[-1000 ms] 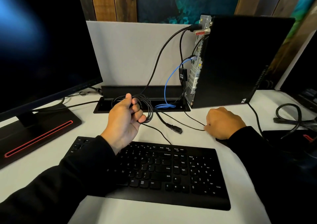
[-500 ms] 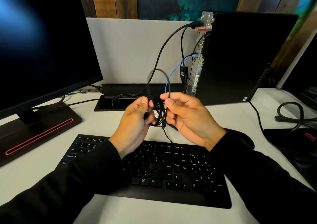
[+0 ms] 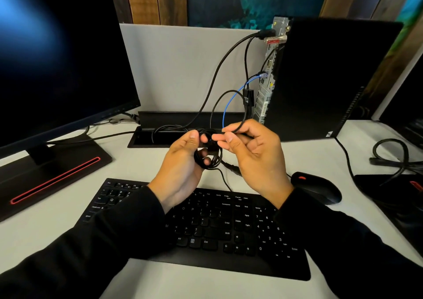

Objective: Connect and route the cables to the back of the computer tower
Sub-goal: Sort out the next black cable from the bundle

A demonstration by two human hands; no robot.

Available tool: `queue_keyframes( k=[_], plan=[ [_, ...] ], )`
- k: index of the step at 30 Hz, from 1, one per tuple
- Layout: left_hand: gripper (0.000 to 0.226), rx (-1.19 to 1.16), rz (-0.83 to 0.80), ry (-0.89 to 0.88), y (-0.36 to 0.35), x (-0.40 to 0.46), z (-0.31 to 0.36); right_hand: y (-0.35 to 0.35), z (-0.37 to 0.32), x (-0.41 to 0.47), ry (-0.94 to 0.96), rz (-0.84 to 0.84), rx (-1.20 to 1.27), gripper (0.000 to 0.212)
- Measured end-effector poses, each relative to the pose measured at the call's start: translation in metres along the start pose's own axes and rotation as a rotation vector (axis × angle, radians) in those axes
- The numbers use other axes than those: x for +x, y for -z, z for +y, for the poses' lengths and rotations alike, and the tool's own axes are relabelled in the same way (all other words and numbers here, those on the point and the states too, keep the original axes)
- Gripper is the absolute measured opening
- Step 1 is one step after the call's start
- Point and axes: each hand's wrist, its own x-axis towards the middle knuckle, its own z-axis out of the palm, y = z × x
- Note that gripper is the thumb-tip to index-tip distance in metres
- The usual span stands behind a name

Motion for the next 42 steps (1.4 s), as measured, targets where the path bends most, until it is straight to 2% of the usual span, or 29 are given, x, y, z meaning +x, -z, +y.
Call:
queue_keyframes(
  k=[4,8,9,11,14,21,23,25,27,30,36,39,42],
  plan=[
    [0.033,-0.051,-0.013,0.012,-0.003,-0.002,0.004,0.0,0.012,-0.006,-0.068,-0.062,-0.053,0.009],
    [0.035,0.069,-0.011,-0.053,-0.002,-0.001,0.007,0.009,0.022,-0.005,0.089,-0.08,-0.525,0.011],
    [0.035,0.121,-0.004,-0.076,-0.003,-0.001,0.008,0.009,0.024,-0.004,0.083,-0.076,-0.582,0.014],
    [0.036,0.22,-0.013,-0.113,-0.002,-0.001,0.009,0.009,0.025,-0.004,-0.036,-0.097,-0.495,0.019],
    [0.038,0.379,-0.047,-0.146,-0.001,-0.003,0.009,0.004,0.029,-0.008,-0.171,-0.223,-0.336,0.007],
    [0.035,0.282,-0.017,-0.006,0.0,-0.005,0.01,0.001,0.033,-0.014,-0.211,-0.297,-0.37,0.005],
    [0.035,0.129,0.063,0.048,0.0,-0.001,0.012,-0.002,0.032,-0.018,-0.147,-0.284,-0.395,0.025],
    [0.034,0.008,0.165,0.096,0.001,0.002,0.013,-0.005,0.032,-0.023,0.086,-0.179,-0.577,0.047],
    [0.032,-0.046,0.225,0.136,0.001,0.003,0.012,-0.007,0.035,-0.029,0.315,-0.163,-0.823,0.056],
    [0.026,-0.056,0.259,0.187,0.001,0.004,0.01,-0.014,0.04,-0.033,0.327,-0.268,-1.155,0.055],
    [0.026,-0.022,0.264,0.188,-0.002,0.002,0.013,-0.015,0.047,-0.034,0.362,-0.247,-1.09,0.021],
    [0.024,0.092,0.301,0.119,0.003,0.007,0.014,-0.016,0.034,-0.038,0.395,-0.406,-1.081,0.006],
    [0.026,0.095,0.303,0.056,0.013,0.017,0.02,-0.023,0.008,-0.048,0.237,-0.785,-1.014,0.01]
  ],
)
